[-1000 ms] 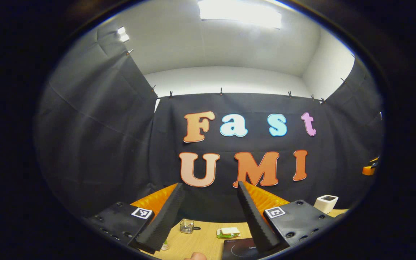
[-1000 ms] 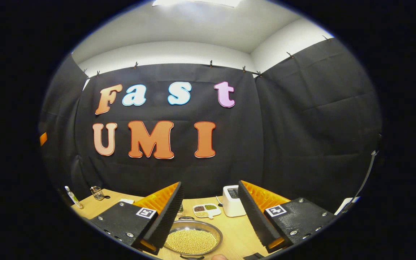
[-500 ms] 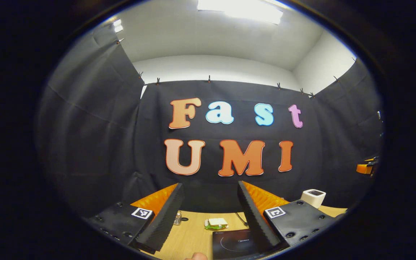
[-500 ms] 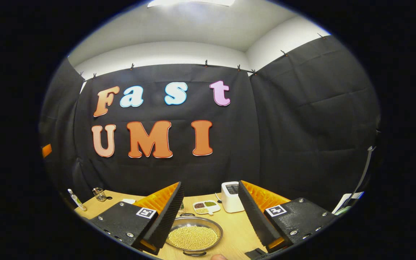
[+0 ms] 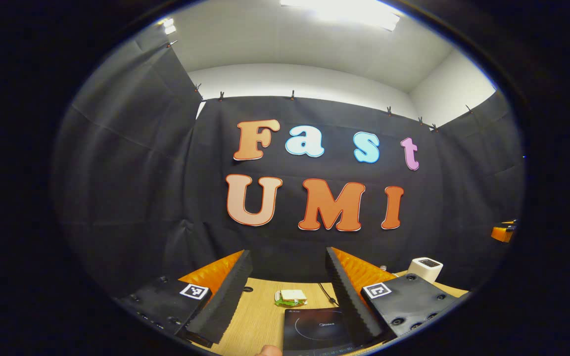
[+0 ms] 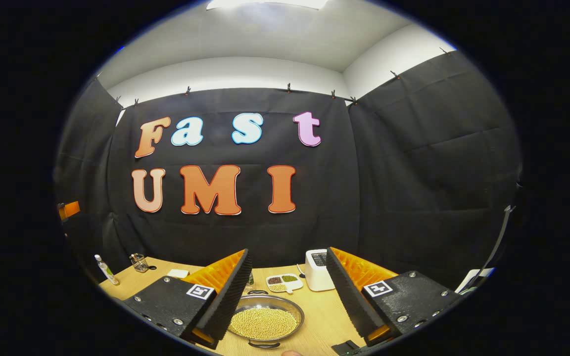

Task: First push the handle of the pot to place it horizontally, then grasp the pot with both hands and set it on the induction cooktop.

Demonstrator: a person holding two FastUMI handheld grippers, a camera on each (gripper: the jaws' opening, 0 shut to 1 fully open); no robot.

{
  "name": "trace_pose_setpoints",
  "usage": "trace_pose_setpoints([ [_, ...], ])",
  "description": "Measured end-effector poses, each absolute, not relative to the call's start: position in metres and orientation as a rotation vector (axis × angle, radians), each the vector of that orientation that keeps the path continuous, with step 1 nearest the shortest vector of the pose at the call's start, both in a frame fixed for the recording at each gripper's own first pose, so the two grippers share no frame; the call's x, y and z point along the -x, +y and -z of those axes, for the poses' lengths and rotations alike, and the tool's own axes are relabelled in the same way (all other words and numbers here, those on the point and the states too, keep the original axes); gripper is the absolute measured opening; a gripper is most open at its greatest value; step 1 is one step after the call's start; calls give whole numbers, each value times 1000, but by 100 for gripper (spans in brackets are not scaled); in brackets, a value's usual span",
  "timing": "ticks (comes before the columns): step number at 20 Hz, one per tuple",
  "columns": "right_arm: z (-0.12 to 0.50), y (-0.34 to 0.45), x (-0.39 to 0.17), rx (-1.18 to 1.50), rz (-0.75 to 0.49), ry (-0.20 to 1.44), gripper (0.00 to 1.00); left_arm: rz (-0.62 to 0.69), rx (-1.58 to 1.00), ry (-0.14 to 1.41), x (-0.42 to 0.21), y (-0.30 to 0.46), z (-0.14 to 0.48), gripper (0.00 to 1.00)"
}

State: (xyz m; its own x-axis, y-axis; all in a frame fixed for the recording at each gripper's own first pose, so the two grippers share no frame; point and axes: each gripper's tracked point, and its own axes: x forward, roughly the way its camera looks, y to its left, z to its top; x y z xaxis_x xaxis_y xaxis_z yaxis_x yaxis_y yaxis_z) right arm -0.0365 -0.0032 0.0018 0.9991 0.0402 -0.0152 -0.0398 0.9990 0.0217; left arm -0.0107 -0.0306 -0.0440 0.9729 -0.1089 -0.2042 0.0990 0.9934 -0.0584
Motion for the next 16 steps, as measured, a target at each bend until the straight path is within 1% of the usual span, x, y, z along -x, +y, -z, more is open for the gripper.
trace_pose_setpoints([
  [1,0,0,36,-25,-57,20,100,105,47,209,11,-31,44,98],
  [2,3,1,37,-28,-69,25,94,104,43,209,11,-32,43,99],
  [4,7,3,37,-27,-78,31,92,100,33,211,12,-31,44,98],
  [5,8,5,36,-26,-85,34,88,99,29,211,12,-31,44,96],
  [6,12,7,37,-30,-94,42,86,97,28,211,12,-31,44,99],
  [7,16,10,37,-38,-108,54,87,96,30,214,12,-31,46,98],
  [8,19,15,39,-46,-127,64,80,98,32,217,13,-31,47,99],
  [9,22,19,40,-55,-144,72,80,98,31,222,12,-32,48,99],
  [11,29,25,39,-75,-173,92,66,93,29,227,12,-31,49,99],
  [12,34,30,40,-81,-192,106,63,92,29,229,12,-30,49,99],
  [13,39,34,41,-83,-204,122,57,91,30,231,12,-31,51,99],
  [14,45,34,41,-78,-207,134,53,93,32,233,12,-32,52,99],
  [16,53,35,40,-60,-198,148,36,95,33,238,12,-31,52,98],
])
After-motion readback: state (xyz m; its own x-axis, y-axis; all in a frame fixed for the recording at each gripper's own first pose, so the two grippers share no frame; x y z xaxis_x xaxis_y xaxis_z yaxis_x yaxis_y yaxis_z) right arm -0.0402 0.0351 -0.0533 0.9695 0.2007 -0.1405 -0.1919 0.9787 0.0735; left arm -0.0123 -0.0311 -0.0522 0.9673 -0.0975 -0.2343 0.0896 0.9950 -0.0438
